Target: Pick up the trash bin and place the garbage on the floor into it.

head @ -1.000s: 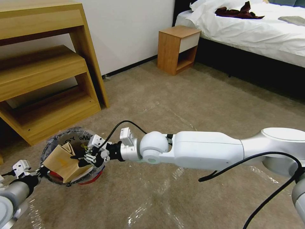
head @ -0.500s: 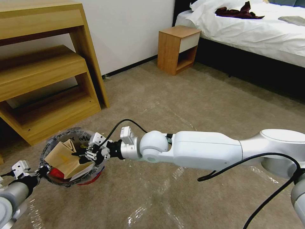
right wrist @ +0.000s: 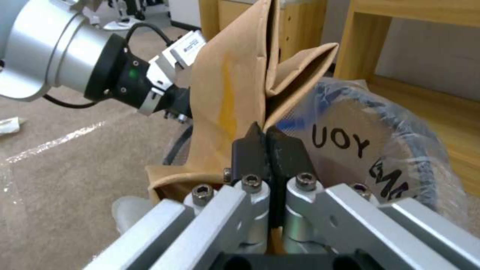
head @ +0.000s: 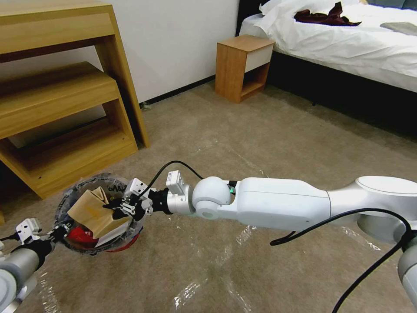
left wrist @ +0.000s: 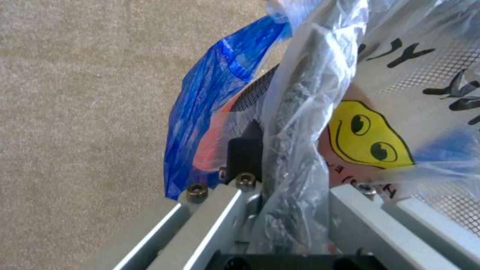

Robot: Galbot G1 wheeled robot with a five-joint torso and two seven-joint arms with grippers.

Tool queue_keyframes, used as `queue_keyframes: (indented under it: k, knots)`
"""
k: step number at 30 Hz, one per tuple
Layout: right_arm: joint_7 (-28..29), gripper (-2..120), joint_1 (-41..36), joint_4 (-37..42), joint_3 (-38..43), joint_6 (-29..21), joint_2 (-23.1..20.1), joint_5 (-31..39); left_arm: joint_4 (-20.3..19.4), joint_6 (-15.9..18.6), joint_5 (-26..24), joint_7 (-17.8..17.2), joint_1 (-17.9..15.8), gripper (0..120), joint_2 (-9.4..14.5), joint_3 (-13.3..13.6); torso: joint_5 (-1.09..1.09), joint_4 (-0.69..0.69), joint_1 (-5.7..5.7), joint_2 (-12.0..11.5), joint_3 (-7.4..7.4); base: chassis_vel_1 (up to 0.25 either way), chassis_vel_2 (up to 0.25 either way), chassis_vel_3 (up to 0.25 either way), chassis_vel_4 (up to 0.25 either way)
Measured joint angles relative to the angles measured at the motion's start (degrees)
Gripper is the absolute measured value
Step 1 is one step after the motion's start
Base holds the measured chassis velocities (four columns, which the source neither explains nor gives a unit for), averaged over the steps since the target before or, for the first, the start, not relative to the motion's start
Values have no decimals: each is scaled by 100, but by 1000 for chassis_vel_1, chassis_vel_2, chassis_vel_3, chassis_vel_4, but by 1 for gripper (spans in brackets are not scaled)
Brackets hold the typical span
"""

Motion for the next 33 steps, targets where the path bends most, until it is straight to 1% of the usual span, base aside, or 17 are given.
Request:
queue_keyframes:
  k: [19,30,31,32,33]
  knots:
    - [114,0,18,-694,-105,20,491,-320,-38,-2,20,11,6,0,-20,31,0,1,0,0,0,0,0,0,0]
    - [154,0,56,-786,-169,3,546,-401,-54,-5,23,18,1,0,-56,42,0,0,0,0,0,0,0,0,0]
    - [154,1,55,-778,-169,2,542,-402,-54,-5,26,18,1,0,-58,43,0,1,0,0,0,0,0,0,0]
    - [155,6,54,-762,-169,-4,534,-403,-53,-7,29,19,1,0,-61,44,0,1,0,0,0,0,0,0,0]
    - [155,6,54,-762,-169,-4,534,-403,-53,-7,29,19,1,0,-61,44,0,1,0,0,0,0,0,0,0]
